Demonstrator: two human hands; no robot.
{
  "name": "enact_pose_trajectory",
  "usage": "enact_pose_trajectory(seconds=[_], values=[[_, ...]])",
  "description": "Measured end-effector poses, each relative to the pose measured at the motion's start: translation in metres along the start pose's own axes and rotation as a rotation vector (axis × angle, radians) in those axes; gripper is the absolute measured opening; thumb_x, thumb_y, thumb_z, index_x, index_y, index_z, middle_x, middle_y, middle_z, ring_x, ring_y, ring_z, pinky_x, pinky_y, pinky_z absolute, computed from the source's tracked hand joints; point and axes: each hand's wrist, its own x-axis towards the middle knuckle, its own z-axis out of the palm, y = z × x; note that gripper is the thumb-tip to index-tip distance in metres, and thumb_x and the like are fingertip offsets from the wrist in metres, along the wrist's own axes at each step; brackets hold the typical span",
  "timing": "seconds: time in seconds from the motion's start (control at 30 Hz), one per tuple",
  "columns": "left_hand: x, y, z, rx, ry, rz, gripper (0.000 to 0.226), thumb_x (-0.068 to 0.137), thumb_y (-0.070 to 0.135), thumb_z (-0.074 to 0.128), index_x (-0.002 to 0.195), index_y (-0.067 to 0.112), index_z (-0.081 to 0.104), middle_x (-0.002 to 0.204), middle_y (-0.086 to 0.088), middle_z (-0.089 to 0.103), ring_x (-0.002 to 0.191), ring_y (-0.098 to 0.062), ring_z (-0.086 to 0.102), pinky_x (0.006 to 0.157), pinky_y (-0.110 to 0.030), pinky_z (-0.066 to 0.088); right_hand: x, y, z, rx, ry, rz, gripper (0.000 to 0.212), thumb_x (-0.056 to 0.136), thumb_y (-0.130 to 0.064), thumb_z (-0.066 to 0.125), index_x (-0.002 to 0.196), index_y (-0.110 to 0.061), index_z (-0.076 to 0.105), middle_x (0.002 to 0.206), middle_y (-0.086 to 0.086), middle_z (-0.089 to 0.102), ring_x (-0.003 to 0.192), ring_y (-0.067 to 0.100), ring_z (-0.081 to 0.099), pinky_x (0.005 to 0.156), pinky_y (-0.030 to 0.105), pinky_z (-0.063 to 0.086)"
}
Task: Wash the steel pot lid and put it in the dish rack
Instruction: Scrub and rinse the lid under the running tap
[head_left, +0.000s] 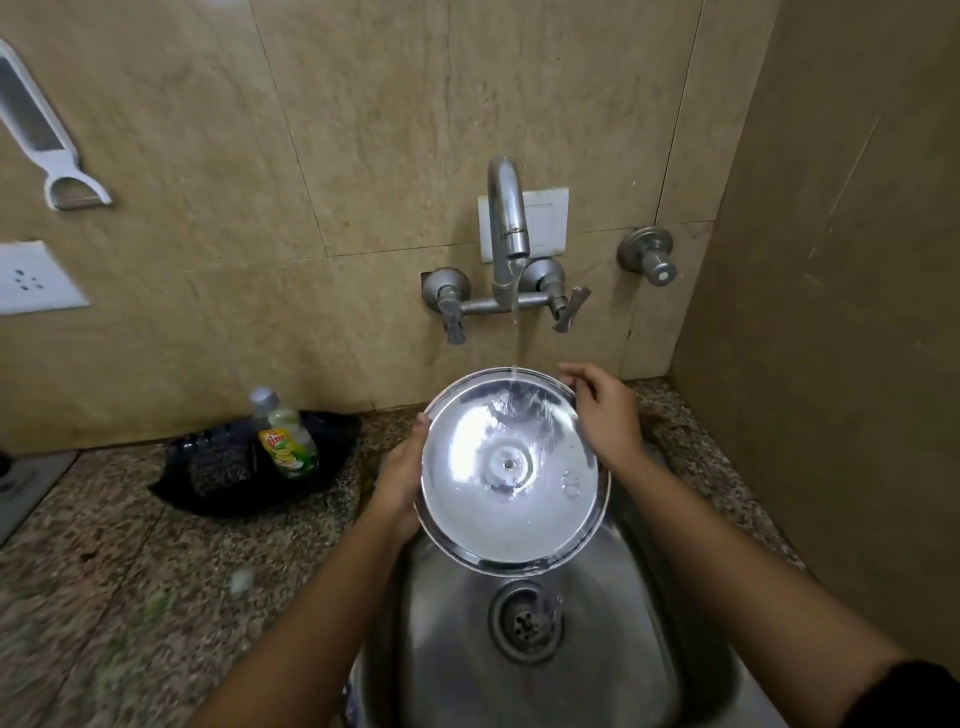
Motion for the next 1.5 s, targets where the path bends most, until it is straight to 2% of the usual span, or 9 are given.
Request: enact_pose_trajectory(seconds=[0.27, 0.47, 0.63, 0.73, 0.87, 1.07, 1.23, 1.37, 1.5], values=[[0.01, -0.004, -0.022, -0.05, 0.118, 0.0, 0.046, 0.09, 0.054, 0.049, 0.096, 0.014, 0.071, 0.094, -0.012, 0.073, 0.085, -0.029, 0.068, 0.07, -0.036, 0.057, -0.01, 0.034, -0.018, -0.384, -0.18, -0.305, 0.078, 0.075, 0.02, 0.045, 0.138, -0.026, 0.046, 0.137, 0.004, 0.054, 0.126, 0.02, 0.05, 0.106, 0.036, 0.042], [0.019, -0.013, -0.007, -0.066, 0.158, -0.032, 0.052, 0.087, 0.057, 0.052, 0.103, 0.011, 0.071, 0.107, -0.019, 0.07, 0.092, -0.035, 0.067, 0.081, -0.045, 0.056, -0.015, 0.042, -0.023, -0.661, -0.287, -0.488, 0.063, 0.091, -0.019, 0.054, 0.146, -0.035, 0.027, 0.153, -0.007, 0.033, 0.14, 0.014, 0.03, 0.113, 0.033, 0.019], [0.023, -0.012, 0.02, -0.144, 0.197, -0.094, 0.045, 0.09, 0.055, 0.051, 0.093, 0.015, 0.071, 0.09, -0.012, 0.074, 0.081, -0.031, 0.069, 0.075, -0.044, 0.058, -0.018, 0.045, -0.04, -0.705, -0.212, -0.46, 0.059, 0.091, -0.012, 0.054, 0.144, -0.03, 0.035, 0.151, -0.001, 0.038, 0.14, 0.02, 0.032, 0.114, 0.042, 0.023], [0.027, -0.011, 0.036, -0.165, 0.175, -0.128, 0.056, 0.085, 0.061, 0.052, 0.109, 0.014, 0.069, 0.111, -0.016, 0.071, 0.099, -0.036, 0.067, 0.086, -0.056, 0.053, -0.021, 0.05, -0.046, -0.733, -0.21, -0.5, 0.06, 0.086, -0.008, 0.061, 0.14, -0.027, 0.043, 0.149, 0.001, 0.041, 0.139, 0.025, 0.035, 0.113, 0.047, 0.026], [0.019, -0.015, 0.053, -0.09, 0.113, -0.176, 0.05, 0.086, 0.058, 0.054, 0.105, 0.015, 0.071, 0.108, -0.016, 0.073, 0.101, -0.039, 0.067, 0.089, -0.063, 0.05, -0.034, 0.06, -0.06, -0.818, -0.123, -0.497, 0.055, 0.08, -0.043, 0.064, 0.132, -0.03, 0.051, 0.147, 0.003, 0.045, 0.137, 0.023, 0.029, 0.113, 0.04, 0.011], [0.01, -0.021, 0.036, 0.091, 0.064, -0.194, 0.046, 0.088, 0.053, 0.055, 0.094, 0.012, 0.075, 0.098, -0.015, 0.075, 0.091, -0.036, 0.071, 0.088, -0.055, 0.054, -0.067, 0.089, -0.053, -0.782, -0.112, -0.653, 0.033, 0.086, -0.028, 0.055, 0.118, -0.029, 0.061, 0.127, -0.001, 0.063, 0.124, 0.016, 0.04, 0.101, 0.034, 0.022], [0.007, -0.011, 0.006, 0.125, 0.044, -0.16, 0.041, 0.09, 0.047, 0.056, 0.092, 0.01, 0.073, 0.078, -0.009, 0.076, 0.068, -0.024, 0.071, 0.058, -0.031, 0.057, -0.071, 0.082, -0.028, -0.719, -0.19, -0.804, 0.029, 0.089, -0.021, 0.056, 0.117, -0.027, 0.062, 0.125, -0.004, 0.063, 0.124, 0.016, 0.045, 0.098, 0.032, 0.029], [0.008, 0.0, -0.016, 0.074, 0.027, -0.177, 0.046, 0.09, 0.049, 0.054, 0.102, 0.009, 0.071, 0.085, -0.013, 0.076, 0.078, -0.028, 0.07, 0.074, -0.038, 0.056, -0.062, 0.067, -0.014, -0.664, -0.276, -0.856, 0.033, 0.087, -0.015, 0.061, 0.118, -0.027, 0.062, 0.128, -0.006, 0.062, 0.126, 0.017, 0.048, 0.103, 0.03, 0.029], [0.005, 0.008, -0.021, -0.102, -0.038, -0.312, 0.048, 0.097, 0.05, 0.034, 0.1, 0.014, 0.067, 0.095, -0.013, 0.071, 0.092, -0.029, 0.062, 0.078, -0.041, 0.049, -0.042, 0.045, -0.016, -0.423, -0.42, -0.678, 0.034, 0.081, -0.009, 0.067, 0.11, -0.026, 0.068, 0.121, -0.006, 0.066, 0.122, 0.012, 0.053, 0.108, 0.032, 0.03]])
